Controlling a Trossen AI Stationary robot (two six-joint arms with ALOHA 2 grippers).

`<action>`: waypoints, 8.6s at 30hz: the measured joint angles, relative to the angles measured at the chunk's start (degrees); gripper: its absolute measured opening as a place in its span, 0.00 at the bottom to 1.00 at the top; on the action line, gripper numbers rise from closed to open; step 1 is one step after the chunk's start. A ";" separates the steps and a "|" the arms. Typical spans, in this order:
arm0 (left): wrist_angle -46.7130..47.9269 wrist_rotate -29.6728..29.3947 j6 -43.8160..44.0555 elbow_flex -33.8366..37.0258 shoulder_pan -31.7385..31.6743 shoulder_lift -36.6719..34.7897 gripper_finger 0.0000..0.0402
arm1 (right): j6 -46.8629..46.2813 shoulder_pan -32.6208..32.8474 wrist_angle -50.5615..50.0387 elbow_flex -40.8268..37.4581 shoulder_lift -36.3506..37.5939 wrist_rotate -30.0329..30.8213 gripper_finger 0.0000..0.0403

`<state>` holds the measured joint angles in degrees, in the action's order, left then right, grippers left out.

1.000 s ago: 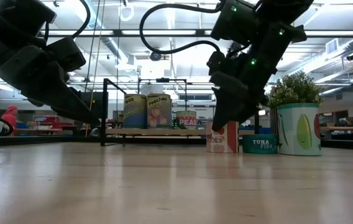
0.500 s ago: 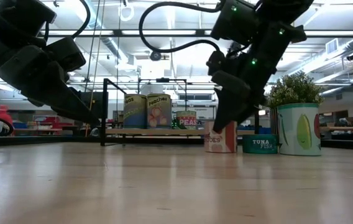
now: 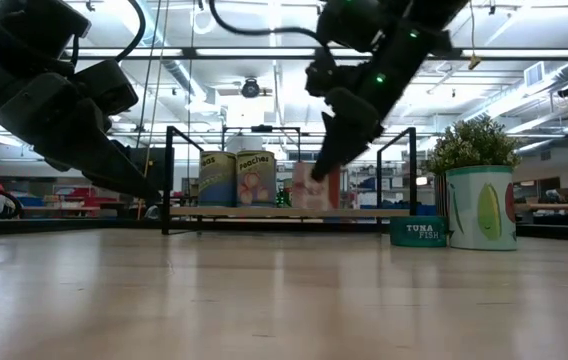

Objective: Pick and place cans onto a shelf
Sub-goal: Put the canned diced tomatoes on the shelf, then put the canned mixed vegetables onto the shelf

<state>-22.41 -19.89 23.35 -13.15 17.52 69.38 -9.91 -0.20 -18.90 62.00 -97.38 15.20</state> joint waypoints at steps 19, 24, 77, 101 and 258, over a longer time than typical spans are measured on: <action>-0.35 -1.16 -0.22 0.00 -0.04 0.00 0.97 | 17.50 -10.89 -16.24 21.43 -4.68 -10.38 0.76; 0.07 -1.30 -0.59 0.00 -0.04 -0.01 0.97 | 20.77 -11.56 -24.96 31.74 -11.12 -10.49 0.76; 0.90 -1.30 0.50 0.00 -0.04 0.00 0.97 | 28.95 -19.72 -29.27 30.35 -15.04 -3.98 0.88; 0.90 -1.30 0.50 0.00 -0.02 0.00 0.97 | 23.82 -21.26 -25.57 30.35 -14.97 7.74 0.88; 0.86 -2.00 -0.07 -0.02 -0.04 -0.01 0.97 | 9.82 -24.01 -44.87 33.61 -15.01 -11.15 0.73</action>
<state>-21.55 -21.89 23.29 -13.17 17.47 69.38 -0.10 -24.21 -63.77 95.61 -112.39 4.05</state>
